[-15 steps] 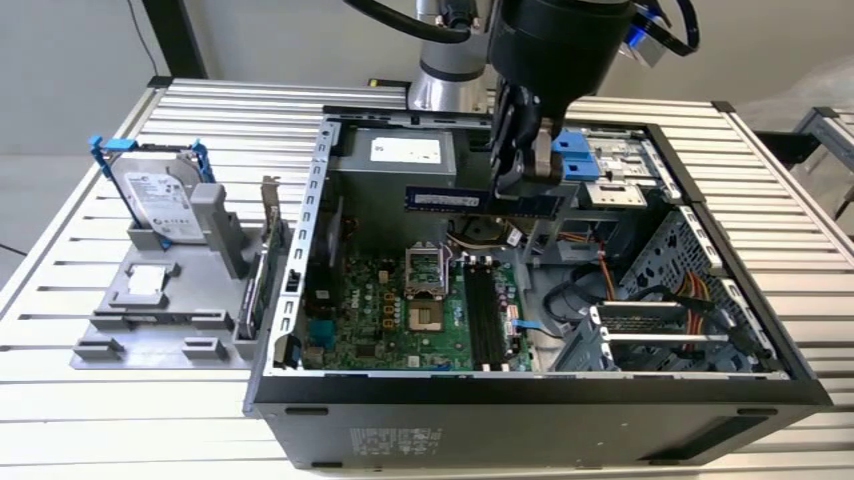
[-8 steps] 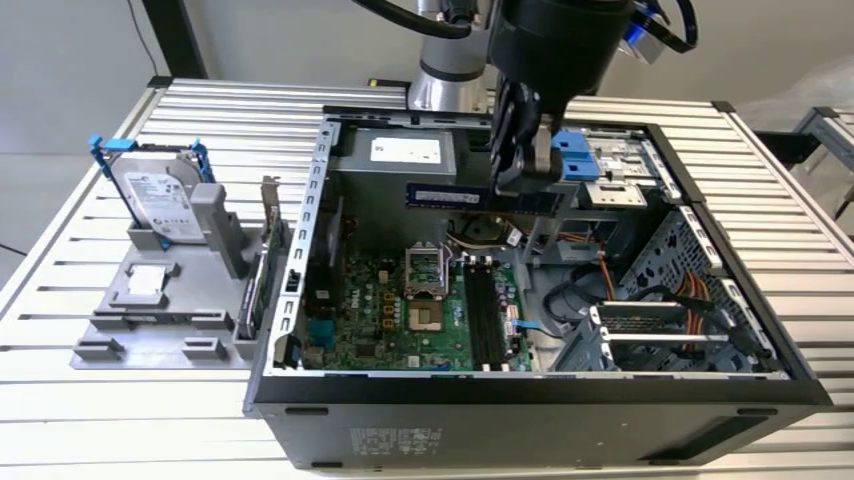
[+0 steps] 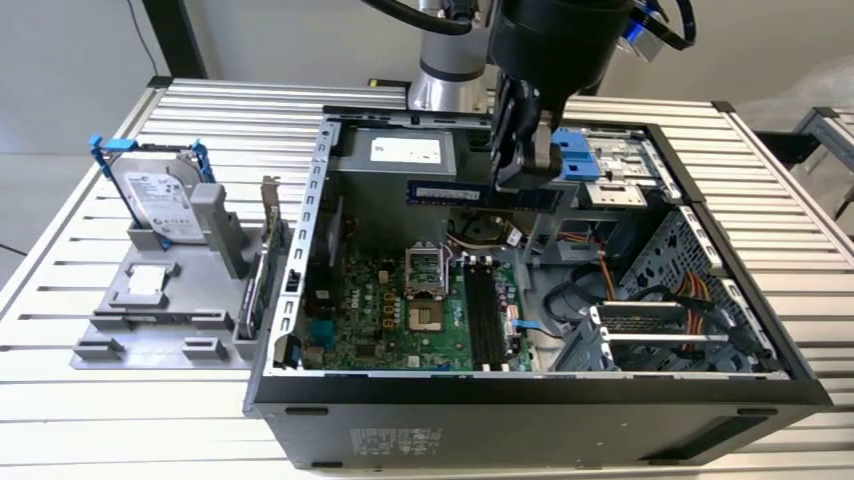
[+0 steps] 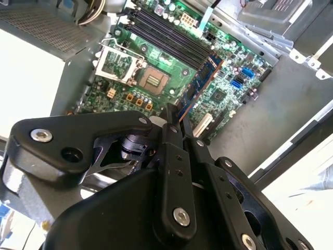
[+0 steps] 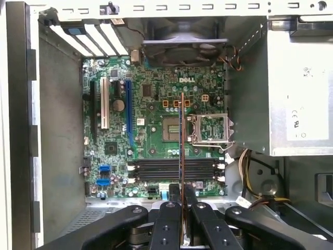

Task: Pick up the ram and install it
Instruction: 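Pick up the ram and move it above insertion slot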

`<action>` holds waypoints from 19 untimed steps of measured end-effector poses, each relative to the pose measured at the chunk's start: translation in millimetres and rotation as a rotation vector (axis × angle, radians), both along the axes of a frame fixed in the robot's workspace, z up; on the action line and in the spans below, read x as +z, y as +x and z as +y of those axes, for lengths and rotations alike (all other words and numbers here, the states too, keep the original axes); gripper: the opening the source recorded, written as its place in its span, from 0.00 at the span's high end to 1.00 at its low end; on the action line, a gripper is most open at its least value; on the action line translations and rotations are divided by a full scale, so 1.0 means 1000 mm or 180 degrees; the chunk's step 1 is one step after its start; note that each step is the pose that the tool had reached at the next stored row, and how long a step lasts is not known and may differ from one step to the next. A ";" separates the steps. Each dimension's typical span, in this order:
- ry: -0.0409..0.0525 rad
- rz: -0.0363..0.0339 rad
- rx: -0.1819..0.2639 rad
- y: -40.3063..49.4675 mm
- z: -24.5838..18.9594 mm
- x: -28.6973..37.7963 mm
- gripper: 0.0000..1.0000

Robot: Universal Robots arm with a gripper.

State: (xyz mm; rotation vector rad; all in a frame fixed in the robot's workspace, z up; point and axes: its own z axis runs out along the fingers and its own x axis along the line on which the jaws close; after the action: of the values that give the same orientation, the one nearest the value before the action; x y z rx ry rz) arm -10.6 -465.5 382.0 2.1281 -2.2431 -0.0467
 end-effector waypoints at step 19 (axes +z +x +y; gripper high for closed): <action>0.0001 0.0000 -0.0010 0.0065 0.0380 -0.0001 1.00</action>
State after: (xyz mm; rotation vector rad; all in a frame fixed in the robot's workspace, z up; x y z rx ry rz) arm -4.1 -427.5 381.8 2.1249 -2.2464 -0.0471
